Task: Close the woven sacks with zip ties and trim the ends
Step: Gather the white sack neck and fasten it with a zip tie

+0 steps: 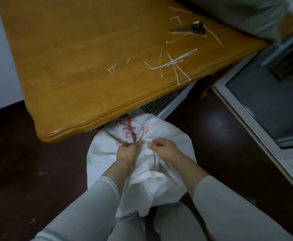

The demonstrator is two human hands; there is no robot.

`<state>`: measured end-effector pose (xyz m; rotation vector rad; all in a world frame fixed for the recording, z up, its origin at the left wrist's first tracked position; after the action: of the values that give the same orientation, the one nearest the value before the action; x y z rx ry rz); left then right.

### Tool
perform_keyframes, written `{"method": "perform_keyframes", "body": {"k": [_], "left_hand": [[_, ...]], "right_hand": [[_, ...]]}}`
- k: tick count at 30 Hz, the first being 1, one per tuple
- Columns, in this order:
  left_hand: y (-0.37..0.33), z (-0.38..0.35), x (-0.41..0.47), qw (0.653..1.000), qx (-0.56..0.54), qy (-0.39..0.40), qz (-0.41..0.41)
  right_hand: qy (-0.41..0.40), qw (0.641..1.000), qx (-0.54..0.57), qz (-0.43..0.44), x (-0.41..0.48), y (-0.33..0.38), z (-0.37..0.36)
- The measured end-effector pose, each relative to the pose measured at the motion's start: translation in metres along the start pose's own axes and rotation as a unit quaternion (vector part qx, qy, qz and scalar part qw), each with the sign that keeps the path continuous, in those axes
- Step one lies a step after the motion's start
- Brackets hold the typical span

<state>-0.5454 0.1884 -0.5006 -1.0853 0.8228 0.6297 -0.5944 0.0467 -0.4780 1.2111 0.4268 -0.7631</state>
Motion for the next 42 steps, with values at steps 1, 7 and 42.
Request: {"method": "perform_keyframes", "body": {"k": [1,7,42], "left_hand": [[-0.005,0.000,-0.004,1.000,-0.001,0.010,0.005],[-0.016,-0.008,-0.015,0.997,-0.011,0.049,0.064],[-0.186,-0.136,-0.065,0.902,0.206,-0.238,-0.295]], "right_hand": [[0.000,1.000,-0.001,0.000,-0.001,0.003,0.003],[0.081,0.996,-0.010,-0.032,0.003,0.013,0.006],[-0.047,0.967,-0.145,0.206,0.095,0.095,0.211]]}}
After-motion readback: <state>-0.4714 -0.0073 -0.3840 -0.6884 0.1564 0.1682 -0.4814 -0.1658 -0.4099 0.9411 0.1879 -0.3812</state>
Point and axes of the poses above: each hand's wrist, its own x-axis towards the middle knuckle, its own z-axis out of the back of the hand, y = z × x, the point moved 7 cm from there along x, towards the middle knuckle, and after that the axes turned 2 degrees about z, right-handed, at the moved point
